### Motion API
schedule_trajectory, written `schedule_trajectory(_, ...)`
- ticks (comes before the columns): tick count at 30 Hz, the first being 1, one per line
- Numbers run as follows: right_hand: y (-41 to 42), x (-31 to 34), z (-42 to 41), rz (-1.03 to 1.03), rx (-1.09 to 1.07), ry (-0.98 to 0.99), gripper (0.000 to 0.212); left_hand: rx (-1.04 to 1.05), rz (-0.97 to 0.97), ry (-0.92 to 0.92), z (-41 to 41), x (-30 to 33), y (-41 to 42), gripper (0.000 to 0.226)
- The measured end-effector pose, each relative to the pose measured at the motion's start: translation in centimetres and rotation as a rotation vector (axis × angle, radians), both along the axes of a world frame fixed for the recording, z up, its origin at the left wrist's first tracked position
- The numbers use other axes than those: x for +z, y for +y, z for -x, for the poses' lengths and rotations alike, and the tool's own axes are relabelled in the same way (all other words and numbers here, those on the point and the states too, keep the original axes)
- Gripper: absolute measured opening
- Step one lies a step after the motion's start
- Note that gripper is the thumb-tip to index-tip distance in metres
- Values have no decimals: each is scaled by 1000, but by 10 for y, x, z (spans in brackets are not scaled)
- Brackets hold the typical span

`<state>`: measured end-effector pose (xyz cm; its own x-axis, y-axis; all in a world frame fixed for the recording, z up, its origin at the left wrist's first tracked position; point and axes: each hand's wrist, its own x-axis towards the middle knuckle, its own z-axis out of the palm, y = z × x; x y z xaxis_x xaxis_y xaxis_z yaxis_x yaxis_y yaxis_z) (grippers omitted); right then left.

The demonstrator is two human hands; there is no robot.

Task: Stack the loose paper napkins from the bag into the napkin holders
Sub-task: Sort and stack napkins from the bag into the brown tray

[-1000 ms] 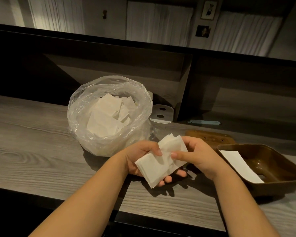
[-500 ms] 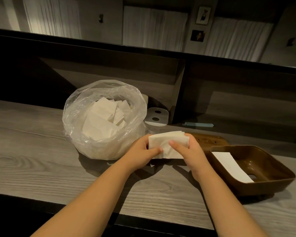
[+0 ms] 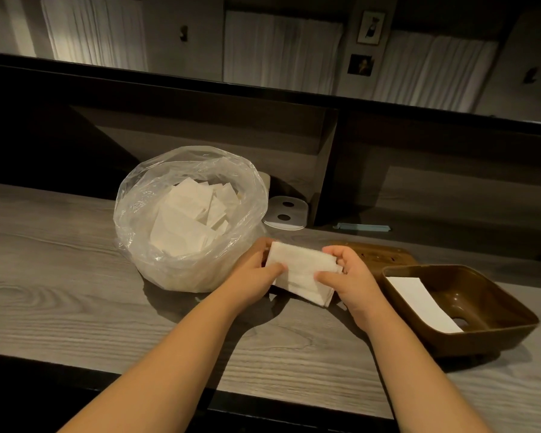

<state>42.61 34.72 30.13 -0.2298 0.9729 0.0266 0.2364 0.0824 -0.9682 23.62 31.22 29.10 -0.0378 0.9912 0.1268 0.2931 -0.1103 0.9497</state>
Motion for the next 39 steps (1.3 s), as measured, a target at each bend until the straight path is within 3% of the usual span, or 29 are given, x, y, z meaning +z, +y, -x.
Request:
schedule_trajectory(5,-2,-6,5,-82,48,26,78,-132,-62,-2,-2,1,-7,70)
schedule_trajectory(8,-4,-5,3,-121,77,-72,85,-194,-91,72,-2,3,-11,84)
schedule_trajectory(14,-4,-2,-4,-247,-4,-24,74,-135,-143,5,0,5,-12,75)
schedule_trajectory(18,-2,-5,-3,-170,16,-119,86,-173,-72,-4,0,3,-11,84)
schedule_trajectory(24,-2,-5,-5,-139,79,-152,100,-228,-83,136,0,4,-12,90)
schedule_trajectory(30,-2,-3,-7,-87,0,-118,75,-63,-37,35,3,-3,-3,70)
schedule_trajectory(35,-5,-5,-4,-122,90,-185,59,-195,57,160,1,0,-7,79)
schedule_trajectory(39,-8,5,-3,-136,12,1,47,-109,17,23,3,1,-4,38)
